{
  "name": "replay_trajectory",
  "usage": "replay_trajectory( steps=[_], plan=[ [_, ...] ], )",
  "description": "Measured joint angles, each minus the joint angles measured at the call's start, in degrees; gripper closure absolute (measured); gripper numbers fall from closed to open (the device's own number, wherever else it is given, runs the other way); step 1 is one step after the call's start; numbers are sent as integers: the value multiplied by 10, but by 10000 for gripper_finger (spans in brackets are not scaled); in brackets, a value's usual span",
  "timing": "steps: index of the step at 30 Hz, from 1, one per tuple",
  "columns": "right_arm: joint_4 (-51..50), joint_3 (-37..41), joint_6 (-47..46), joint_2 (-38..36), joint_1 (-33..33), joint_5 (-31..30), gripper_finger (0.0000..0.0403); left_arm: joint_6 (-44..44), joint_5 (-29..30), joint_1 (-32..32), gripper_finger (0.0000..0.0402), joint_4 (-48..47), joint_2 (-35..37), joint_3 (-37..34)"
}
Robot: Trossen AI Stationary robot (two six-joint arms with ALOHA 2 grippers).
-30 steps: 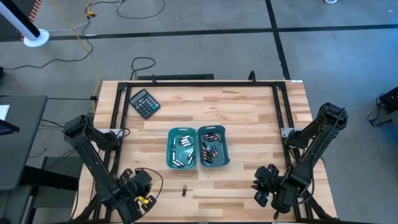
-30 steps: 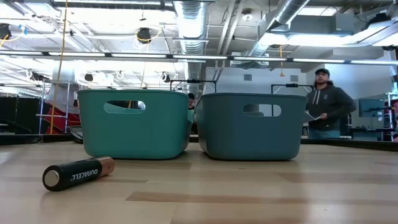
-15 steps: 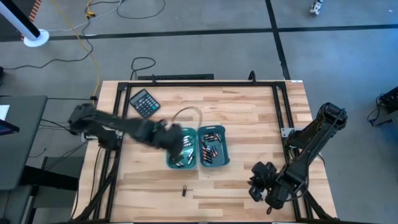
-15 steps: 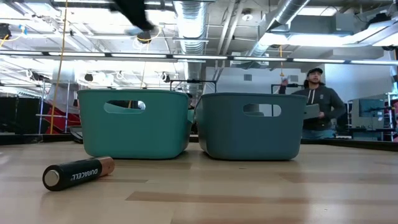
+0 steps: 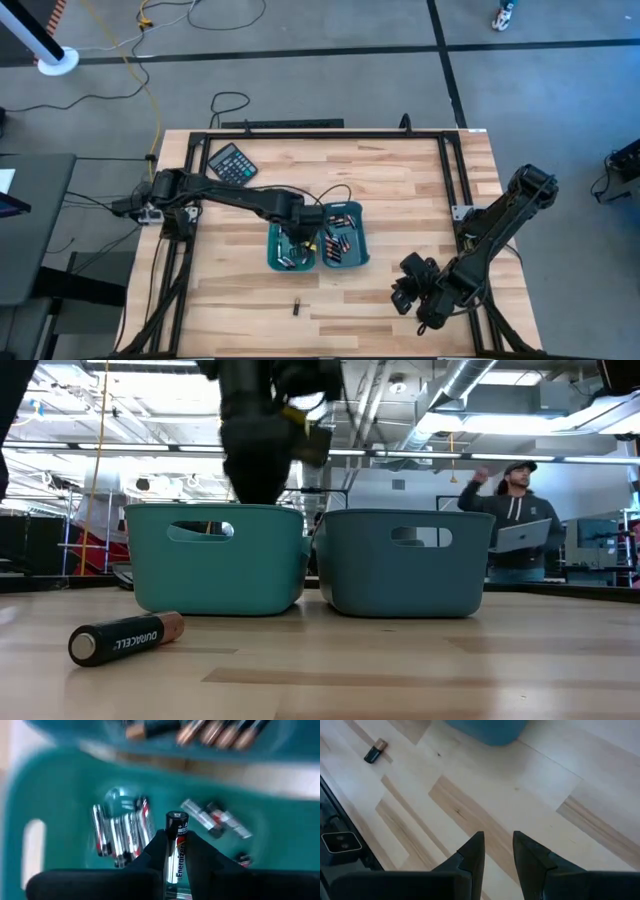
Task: Sort batteries
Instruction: Put the silver battery into the green bin
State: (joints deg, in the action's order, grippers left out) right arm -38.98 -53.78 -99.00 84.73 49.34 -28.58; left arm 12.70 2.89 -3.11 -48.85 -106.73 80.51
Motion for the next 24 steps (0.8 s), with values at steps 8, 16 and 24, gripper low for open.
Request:
replay_trajectory(
  steps=[8, 16, 24],
  plan=[
    [1, 0, -5, 0, -13, 0, 285, 13, -77, 20, 367, 114, 0, -110],
    [0, 0, -6, 0, -26, 0, 285, -6, -58, 21, 337, 117, 0, -115],
    [1, 0, -6, 0, -26, 0, 285, -15, -56, 21, 274, 116, 0, -114]
  ],
)
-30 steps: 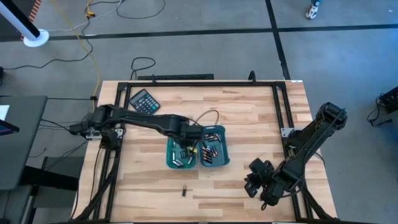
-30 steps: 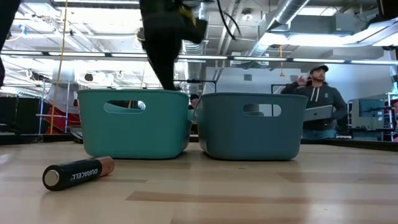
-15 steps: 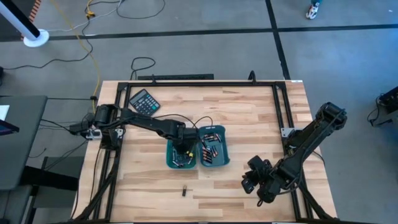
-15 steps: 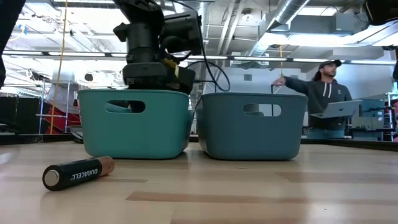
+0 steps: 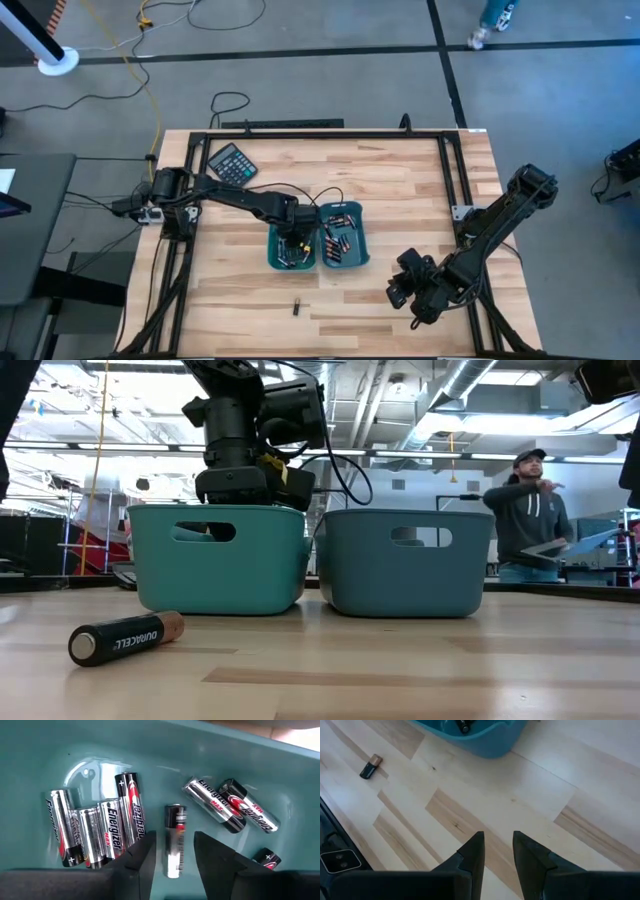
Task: Sort batteries
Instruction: Put the silver battery into the green bin
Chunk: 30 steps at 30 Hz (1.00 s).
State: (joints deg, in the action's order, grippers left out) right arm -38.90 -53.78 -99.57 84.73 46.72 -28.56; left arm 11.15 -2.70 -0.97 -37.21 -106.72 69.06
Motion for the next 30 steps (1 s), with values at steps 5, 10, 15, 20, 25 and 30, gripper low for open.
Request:
replay_trajectory(
  steps=[5, 10, 15, 20, 25, 30],
  plan=[
    [0, 0, 2, 0, 0, 0, 285, 0, 0, 0, 270, -6, 0, 4],
    [1, 0, 5, 0, 2, 0, 285, 5, 0, 0, 269, -29, 25, 25],
    [4, 0, 11, 0, 2, 0, 285, 15, 0, 0, 268, -45, 89, 37],
    [3, 0, 12, 0, 2, 0, 285, 47, 0, -4, 268, -77, 172, 37],
    [8, 0, 43, 0, -5, 5, 284, 93, 12, -30, 268, -104, 249, 35],
    [11, -5, 89, 0, -15, 34, 284, 139, 98, -108, 271, -90, 325, -10]
  ],
)
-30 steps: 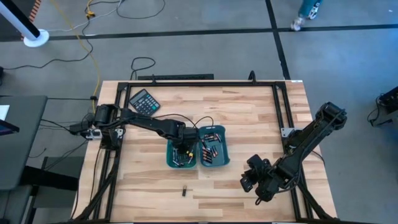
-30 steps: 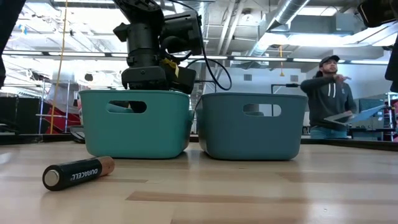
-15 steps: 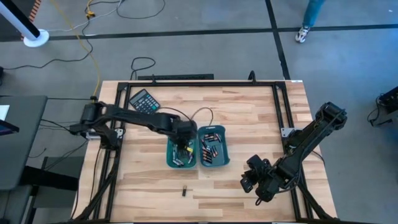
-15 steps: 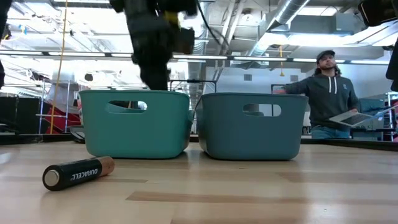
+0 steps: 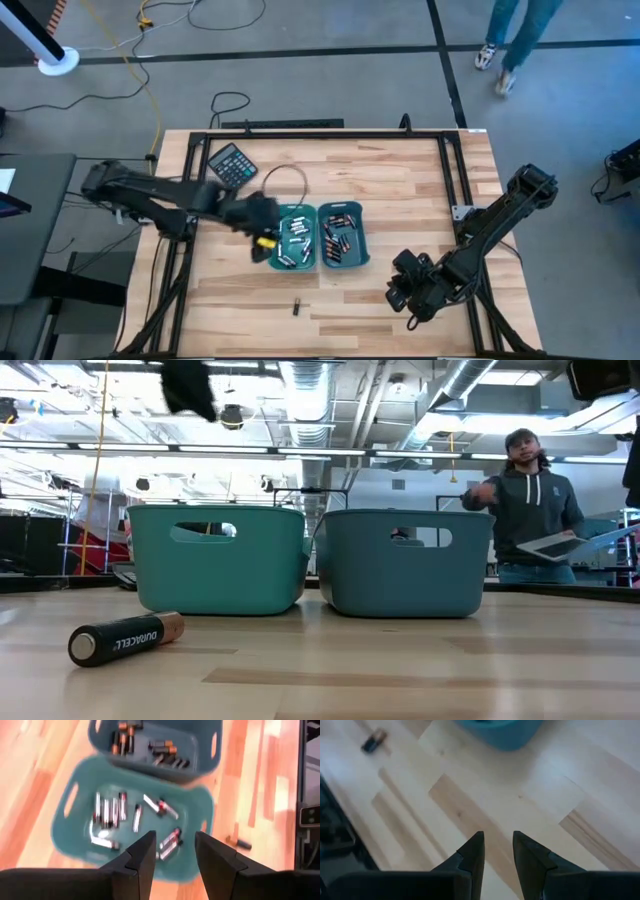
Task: Sort batteries
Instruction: Put the silver battery into the green bin
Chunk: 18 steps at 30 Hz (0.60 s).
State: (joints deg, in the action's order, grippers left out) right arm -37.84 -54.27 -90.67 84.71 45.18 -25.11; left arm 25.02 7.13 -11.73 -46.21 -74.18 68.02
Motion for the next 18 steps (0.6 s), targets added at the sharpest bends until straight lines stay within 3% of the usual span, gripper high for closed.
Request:
replay_trajectory(
  steps=[6, 12, 18],
  plan=[
    [-33, -38, 106, 0, -4, 78, 284, 121, 78, -102, 281, 34, 89, -114],
    [-72, -53, 129, -1, 5, 210, 283, 229, 79, -162, 283, 33, 130, -201],
    [-94, -53, 142, -1, 48, 253, 275, 252, 75, -176, 283, 43, 131, -249]
  ],
)
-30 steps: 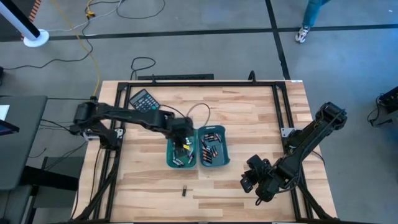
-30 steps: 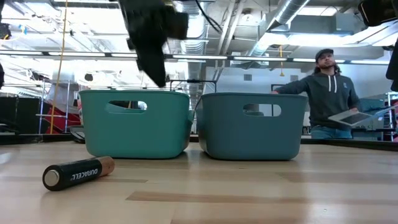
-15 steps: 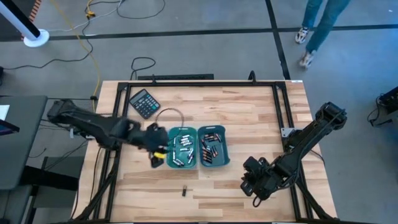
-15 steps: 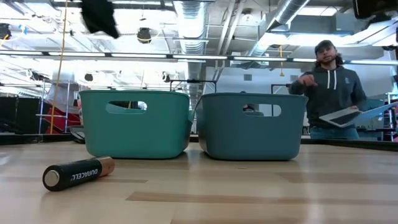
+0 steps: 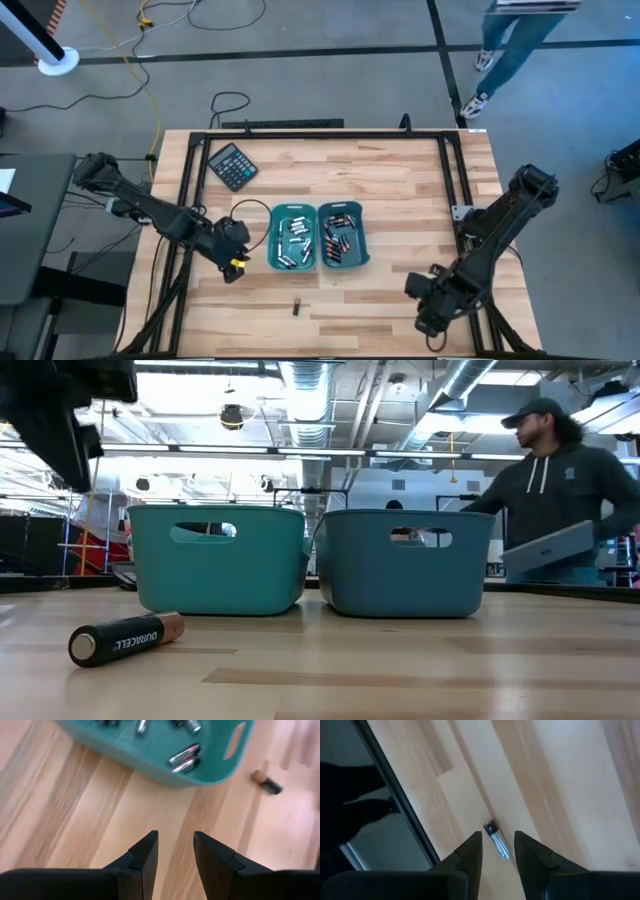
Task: Sort batteries
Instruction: Put the silver battery into the green bin
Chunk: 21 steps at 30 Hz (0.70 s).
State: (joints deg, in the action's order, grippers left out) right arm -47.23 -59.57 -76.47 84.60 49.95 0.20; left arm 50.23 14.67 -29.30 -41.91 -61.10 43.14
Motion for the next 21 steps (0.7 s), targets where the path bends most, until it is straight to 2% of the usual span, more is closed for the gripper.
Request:
replay_trajectory(
  steps=[5, 11, 15, 21],
  plan=[
    [-4, 0, 0, 0, 37, 3, 243, 31, -1, 0, 283, -2, 0, -11],
    [-7, 0, 30, 10, 76, 2, 202, 5, -1, 0, 283, 6, 0, -11],
    [11, 0, 90, 50, 96, 1, 195, -24, 6, 0, 283, 28, 0, -11],
    [45, 0, 120, 113, 99, 1, 199, -1, 9, 0, 283, 33, 0, -11]
  ],
)
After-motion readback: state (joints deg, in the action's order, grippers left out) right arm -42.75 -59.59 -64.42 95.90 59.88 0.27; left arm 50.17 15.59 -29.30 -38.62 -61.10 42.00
